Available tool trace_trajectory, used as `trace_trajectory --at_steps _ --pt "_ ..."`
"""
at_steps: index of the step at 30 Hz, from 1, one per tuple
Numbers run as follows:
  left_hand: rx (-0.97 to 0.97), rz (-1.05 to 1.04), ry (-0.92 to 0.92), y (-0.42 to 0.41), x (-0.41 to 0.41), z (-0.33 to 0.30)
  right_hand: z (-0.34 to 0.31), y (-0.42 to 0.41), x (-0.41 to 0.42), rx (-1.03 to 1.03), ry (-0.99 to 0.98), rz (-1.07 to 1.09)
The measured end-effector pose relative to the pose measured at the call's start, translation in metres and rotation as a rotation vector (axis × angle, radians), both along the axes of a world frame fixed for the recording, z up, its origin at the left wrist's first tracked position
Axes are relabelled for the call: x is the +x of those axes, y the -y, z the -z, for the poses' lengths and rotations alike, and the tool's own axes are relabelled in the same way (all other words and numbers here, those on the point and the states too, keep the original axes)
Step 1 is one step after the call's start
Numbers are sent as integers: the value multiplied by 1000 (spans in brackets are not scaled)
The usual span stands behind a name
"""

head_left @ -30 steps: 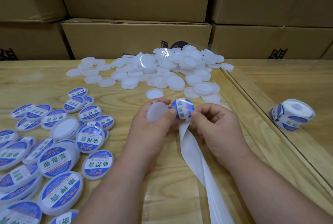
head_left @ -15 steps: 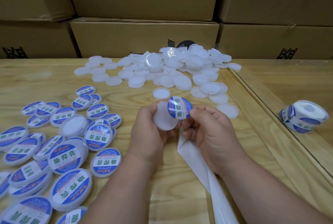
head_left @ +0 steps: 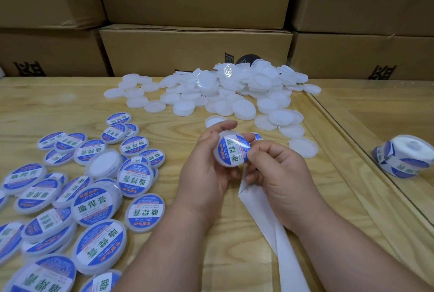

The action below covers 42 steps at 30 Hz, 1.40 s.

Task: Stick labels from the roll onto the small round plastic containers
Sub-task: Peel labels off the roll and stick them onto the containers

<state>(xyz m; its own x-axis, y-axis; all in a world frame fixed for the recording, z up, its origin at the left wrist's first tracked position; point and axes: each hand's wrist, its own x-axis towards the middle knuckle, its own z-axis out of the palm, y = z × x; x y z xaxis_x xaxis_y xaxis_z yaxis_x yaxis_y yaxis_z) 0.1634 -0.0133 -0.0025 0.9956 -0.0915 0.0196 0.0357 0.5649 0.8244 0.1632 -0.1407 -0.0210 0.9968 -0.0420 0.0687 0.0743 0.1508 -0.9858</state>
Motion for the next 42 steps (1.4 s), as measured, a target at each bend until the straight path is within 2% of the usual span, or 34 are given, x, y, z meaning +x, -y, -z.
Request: trace_trajectory --at_steps 10,29,42 --pt "-30 31 39 -1 2 3 -1 -1 -1 10 9 1" --pt "33 -3 70 1 5 8 -3 -3 0 -16 11 37" --pt "111 -315 6 -3 16 19 -2 0 1 98 -34 62"
